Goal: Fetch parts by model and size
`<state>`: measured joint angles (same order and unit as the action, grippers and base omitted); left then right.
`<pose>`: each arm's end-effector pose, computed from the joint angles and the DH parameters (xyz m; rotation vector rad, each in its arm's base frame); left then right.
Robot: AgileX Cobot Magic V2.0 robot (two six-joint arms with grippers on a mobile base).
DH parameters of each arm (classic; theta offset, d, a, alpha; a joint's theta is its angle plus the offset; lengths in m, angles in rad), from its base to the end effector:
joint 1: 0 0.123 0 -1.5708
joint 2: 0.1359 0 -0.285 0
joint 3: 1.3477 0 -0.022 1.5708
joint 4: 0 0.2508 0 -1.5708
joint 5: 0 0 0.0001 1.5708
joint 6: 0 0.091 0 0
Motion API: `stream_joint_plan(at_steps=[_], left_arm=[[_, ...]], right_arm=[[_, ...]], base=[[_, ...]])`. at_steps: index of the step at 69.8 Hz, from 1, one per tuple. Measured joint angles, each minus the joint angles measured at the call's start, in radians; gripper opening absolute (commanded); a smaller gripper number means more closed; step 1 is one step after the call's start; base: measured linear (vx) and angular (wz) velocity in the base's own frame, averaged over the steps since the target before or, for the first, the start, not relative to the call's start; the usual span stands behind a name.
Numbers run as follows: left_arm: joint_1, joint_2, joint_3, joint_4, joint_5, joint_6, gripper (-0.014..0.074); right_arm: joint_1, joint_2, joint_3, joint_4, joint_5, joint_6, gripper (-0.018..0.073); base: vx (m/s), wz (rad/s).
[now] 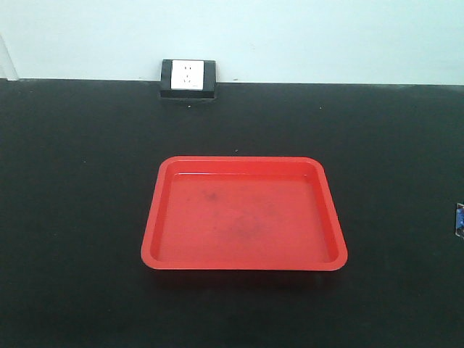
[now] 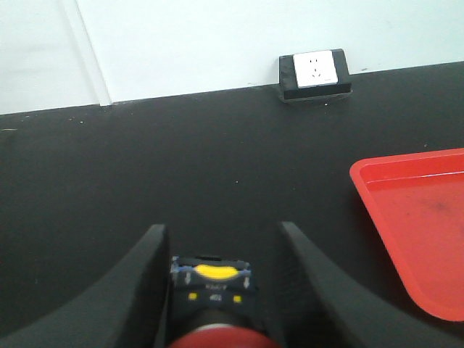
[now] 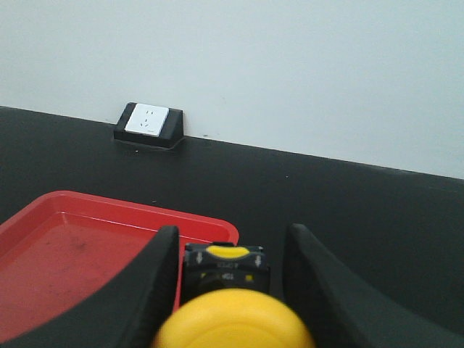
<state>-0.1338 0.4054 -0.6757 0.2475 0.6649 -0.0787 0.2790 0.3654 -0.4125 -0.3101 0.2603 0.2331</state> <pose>0.0703 0.0044 0.3522 0.1288 1.8573 0.1301 0.0844 0.0167 0.3049 -0.2319 1.6694 0.0929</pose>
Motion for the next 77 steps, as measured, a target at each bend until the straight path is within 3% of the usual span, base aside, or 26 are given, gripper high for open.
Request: stream_joint_plan(at_steps=[27,46,57,77], left_arm=[[0.000,0.000,0.000,0.000,-0.005,0.000,-0.0006],[-0.005,0.002,0.000,-0.018,-0.152,0.000,-0.0006],[-0.082,0.061,0.000,-0.071,-0.204,0.000,-0.0006],[-0.252,0.307,-0.051,-0.086,-0.210,0.000,-0.0006]], right_arm=[[0.000,0.000,0.000,0.000,0.000,0.000,-0.0009],[0.000,0.000,0.000,0.000,0.000,0.000,-0.0009],[0.000,0.000,0.000,0.000,0.000,0.000,-0.0009],[0.000,0.000,0.000,0.000,0.000,0.000,-0.0009]], base=[[0.00,0.00],[0.00,0.00],[0.00,0.00],[0.00,0.00]])
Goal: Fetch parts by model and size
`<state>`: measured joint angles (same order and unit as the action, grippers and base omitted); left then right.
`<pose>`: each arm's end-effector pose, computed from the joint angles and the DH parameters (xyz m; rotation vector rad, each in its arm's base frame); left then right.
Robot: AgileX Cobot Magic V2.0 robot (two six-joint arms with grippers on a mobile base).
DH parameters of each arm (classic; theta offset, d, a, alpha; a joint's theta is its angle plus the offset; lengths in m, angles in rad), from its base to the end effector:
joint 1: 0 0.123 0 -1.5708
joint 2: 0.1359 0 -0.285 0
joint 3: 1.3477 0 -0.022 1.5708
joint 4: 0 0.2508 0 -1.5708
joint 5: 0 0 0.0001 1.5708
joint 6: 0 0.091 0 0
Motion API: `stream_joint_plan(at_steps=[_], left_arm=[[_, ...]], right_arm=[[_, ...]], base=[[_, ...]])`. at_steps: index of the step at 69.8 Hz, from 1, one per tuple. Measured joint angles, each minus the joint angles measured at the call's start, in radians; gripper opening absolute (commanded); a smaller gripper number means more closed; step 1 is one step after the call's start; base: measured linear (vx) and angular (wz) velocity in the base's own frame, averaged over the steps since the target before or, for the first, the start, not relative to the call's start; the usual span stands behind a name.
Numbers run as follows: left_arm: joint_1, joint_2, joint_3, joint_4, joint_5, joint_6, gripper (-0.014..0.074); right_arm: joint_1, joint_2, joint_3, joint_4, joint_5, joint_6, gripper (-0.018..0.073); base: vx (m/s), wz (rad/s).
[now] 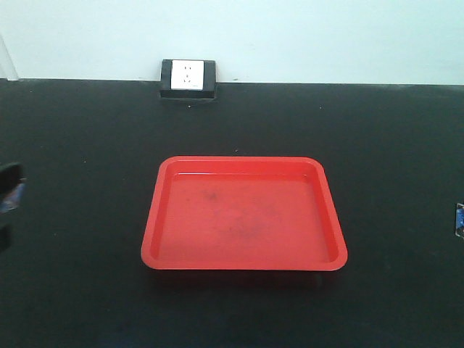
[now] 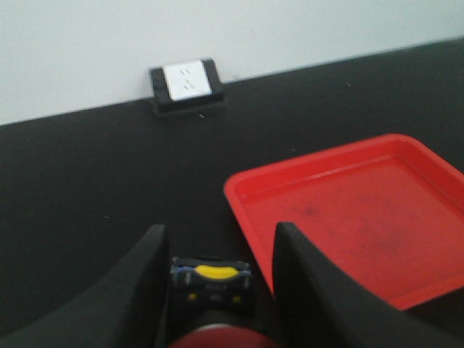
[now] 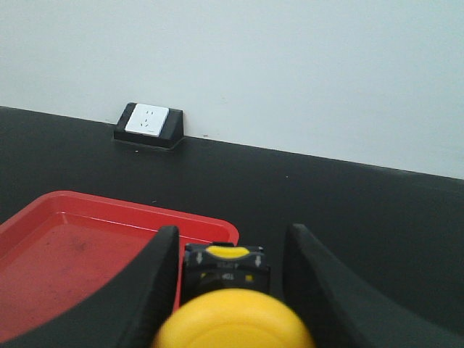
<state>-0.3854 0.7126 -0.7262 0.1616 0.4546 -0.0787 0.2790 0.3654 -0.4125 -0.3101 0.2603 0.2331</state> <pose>0.1360 -0.0482 0.3529 0.3841 1.8825 -0.1464 0.0844 0.0167 0.3049 -0.2319 1.6694 0.0929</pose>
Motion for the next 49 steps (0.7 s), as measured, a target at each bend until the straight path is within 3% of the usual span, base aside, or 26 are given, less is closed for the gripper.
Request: stream_joint_plan(at_steps=[19,28,49], left_arm=[[-0.099,0.399,-0.193,-0.009,0.000,0.000,-0.0006],[-0.139,0.589,-0.330,-0.009,0.061,-0.007,-0.0006],[-0.175,0.983,-0.744,-0.014,0.356,-0.214,-0.0006]], right_arm=[[0.000,0.000,0.000,0.000,0.000,0.000,-0.0009],[0.000,0.000,0.000,0.000,0.000,0.000,-0.0009],[0.000,0.000,0.000,0.000,0.018,0.000,-0.0009]], base=[[0.00,0.00],[0.00,0.00],[0.00,0.00]])
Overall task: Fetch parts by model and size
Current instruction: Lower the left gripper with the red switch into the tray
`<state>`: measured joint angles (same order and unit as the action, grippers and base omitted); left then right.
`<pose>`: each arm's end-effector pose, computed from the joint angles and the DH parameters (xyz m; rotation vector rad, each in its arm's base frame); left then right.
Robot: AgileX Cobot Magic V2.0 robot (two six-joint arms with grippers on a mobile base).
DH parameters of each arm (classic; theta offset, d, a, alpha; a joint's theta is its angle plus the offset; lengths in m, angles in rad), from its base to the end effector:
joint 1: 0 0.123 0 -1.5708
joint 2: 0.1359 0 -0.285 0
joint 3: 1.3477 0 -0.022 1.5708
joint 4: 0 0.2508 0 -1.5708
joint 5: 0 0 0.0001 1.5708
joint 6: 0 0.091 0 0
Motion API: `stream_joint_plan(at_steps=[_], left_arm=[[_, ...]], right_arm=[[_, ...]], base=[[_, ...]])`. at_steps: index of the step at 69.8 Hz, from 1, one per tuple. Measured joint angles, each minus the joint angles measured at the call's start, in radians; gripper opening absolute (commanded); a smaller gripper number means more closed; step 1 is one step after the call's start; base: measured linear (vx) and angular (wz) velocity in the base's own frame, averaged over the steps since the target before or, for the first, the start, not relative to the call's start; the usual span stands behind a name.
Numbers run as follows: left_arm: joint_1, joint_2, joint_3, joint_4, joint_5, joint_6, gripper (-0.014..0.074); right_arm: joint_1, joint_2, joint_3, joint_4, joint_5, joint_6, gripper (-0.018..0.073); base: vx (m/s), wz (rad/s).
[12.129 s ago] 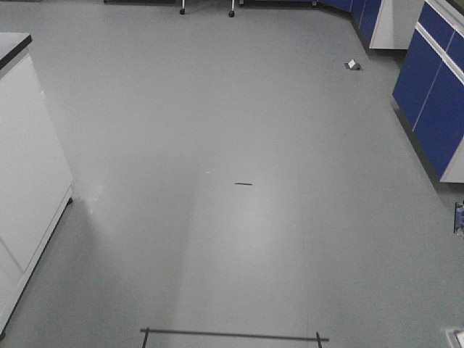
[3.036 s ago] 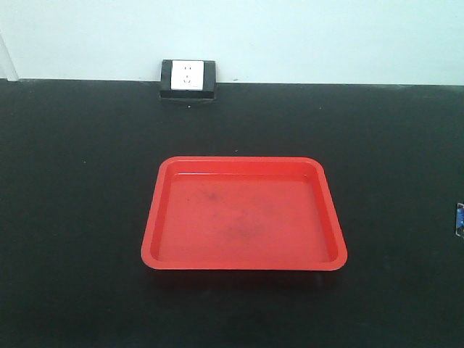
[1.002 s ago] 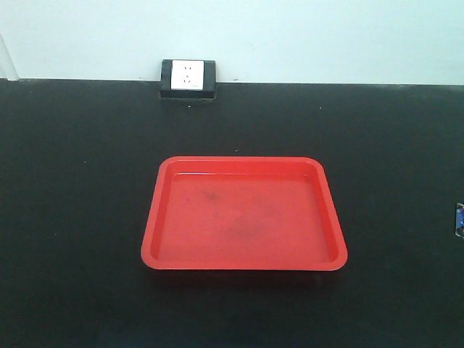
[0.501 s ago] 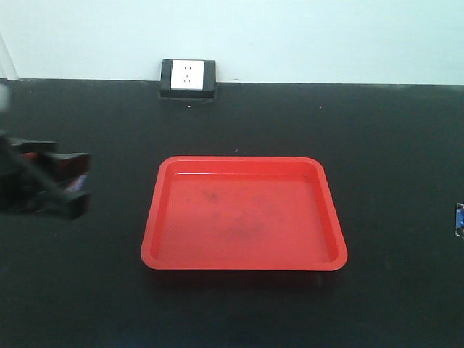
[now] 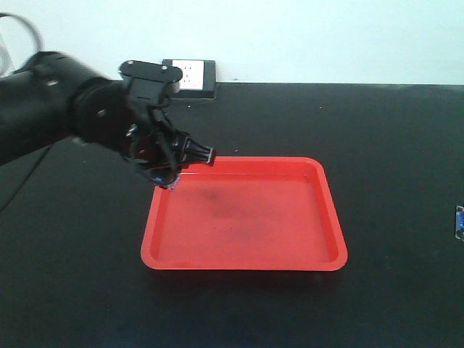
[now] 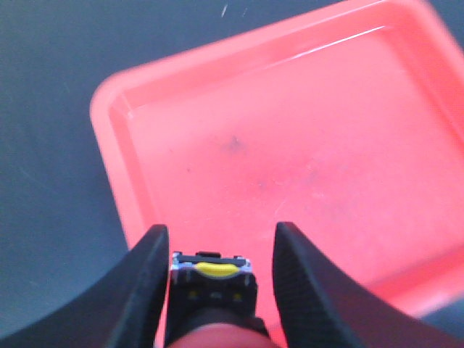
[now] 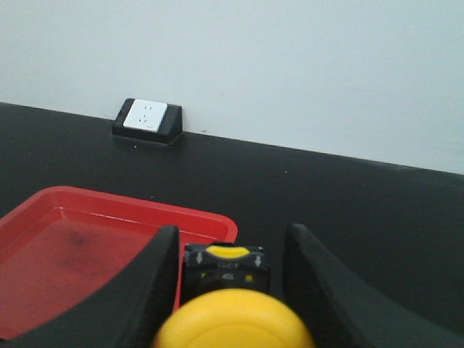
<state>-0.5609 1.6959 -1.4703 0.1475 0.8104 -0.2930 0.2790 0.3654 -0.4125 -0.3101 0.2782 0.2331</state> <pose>0.3253 -0.1929 0.3122 0.4197 2.4798 -0.1746 0.0843 0.0162 0.3034 -0.2302 1.6867 0.0877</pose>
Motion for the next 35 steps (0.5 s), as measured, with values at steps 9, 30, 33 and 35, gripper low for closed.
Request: stream_joint_plan(at_steps=[9,30,33,35], left_arm=[[0.000,0.118,-0.112,0.000,0.090,-0.100,-0.0006],[0.000,0.276,-0.149,-0.034,0.091,-0.256,-0.0006],[0.000,0.291,-0.149,-0.042,0.080,-0.259,-0.0006],[0.000,0.300,-0.149,-0.047,0.073,-0.258,-0.0006]], right_arm=[[0.000,0.000,0.000,0.000,0.020,0.000,-0.0009],[0.000,0.000,0.000,0.000,0.038,0.000,-0.0009],[0.000,0.000,0.000,0.000,0.038,0.000,-0.0009],[0.000,0.000,0.000,0.000,0.038,0.000,-0.0009]], base=[[0.00,0.00],[0.00,0.00],[0.00,0.00],[0.00,0.00]])
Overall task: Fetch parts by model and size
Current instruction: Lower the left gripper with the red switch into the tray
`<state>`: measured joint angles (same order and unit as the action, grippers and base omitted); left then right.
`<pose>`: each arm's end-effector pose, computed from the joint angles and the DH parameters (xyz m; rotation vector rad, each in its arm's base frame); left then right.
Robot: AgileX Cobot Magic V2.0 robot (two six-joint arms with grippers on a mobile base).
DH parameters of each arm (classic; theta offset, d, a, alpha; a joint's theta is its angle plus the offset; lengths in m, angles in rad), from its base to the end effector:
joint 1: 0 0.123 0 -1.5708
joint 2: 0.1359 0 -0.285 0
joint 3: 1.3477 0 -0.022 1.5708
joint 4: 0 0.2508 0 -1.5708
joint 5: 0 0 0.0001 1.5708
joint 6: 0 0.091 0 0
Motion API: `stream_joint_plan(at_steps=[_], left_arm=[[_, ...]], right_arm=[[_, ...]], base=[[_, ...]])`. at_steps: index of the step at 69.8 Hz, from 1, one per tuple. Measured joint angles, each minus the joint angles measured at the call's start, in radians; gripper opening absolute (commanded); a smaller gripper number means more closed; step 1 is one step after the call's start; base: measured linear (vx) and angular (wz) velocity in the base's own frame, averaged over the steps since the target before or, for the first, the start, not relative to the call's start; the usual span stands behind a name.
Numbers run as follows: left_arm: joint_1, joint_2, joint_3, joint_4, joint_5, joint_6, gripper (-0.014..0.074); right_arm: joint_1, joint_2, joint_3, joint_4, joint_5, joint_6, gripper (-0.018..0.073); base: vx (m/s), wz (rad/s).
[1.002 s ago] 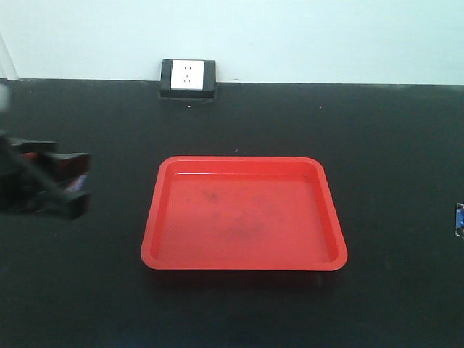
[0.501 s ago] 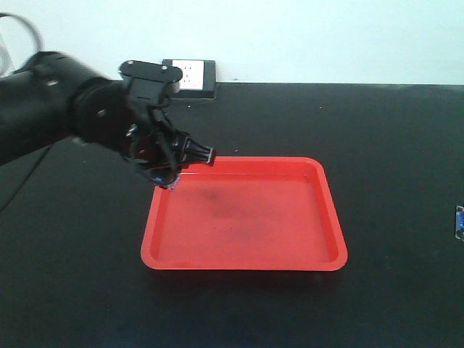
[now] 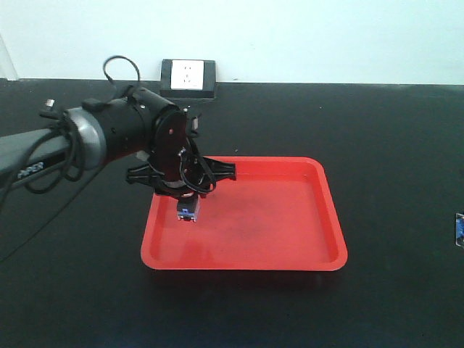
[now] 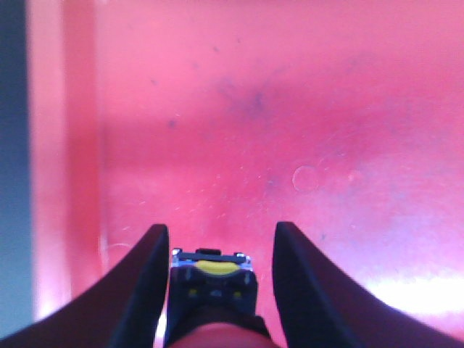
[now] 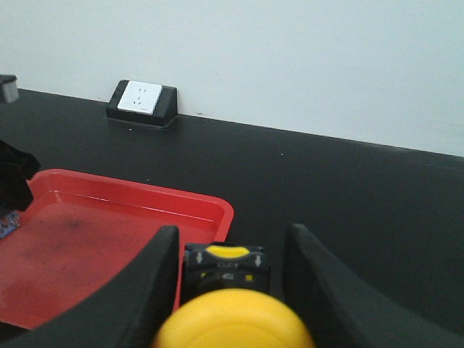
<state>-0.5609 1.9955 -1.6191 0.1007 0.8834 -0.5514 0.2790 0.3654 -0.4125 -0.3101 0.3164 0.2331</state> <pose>0.3708 -0.2246 0.2304 0.0794 2.7493 -0.1869 0.0841 0.0151 0.3001 -0.2264 1.7238 0.0764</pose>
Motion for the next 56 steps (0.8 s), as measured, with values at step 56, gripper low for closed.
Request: stream_joint_plan(at_steps=[56], left_arm=[[0.000,0.118,-0.006,-0.013,-0.097,-0.009,0.0069]], right_arm=[[0.000,0.000,0.000,0.000,0.001,0.000,-0.0009]], base=[[0.00,0.00]])
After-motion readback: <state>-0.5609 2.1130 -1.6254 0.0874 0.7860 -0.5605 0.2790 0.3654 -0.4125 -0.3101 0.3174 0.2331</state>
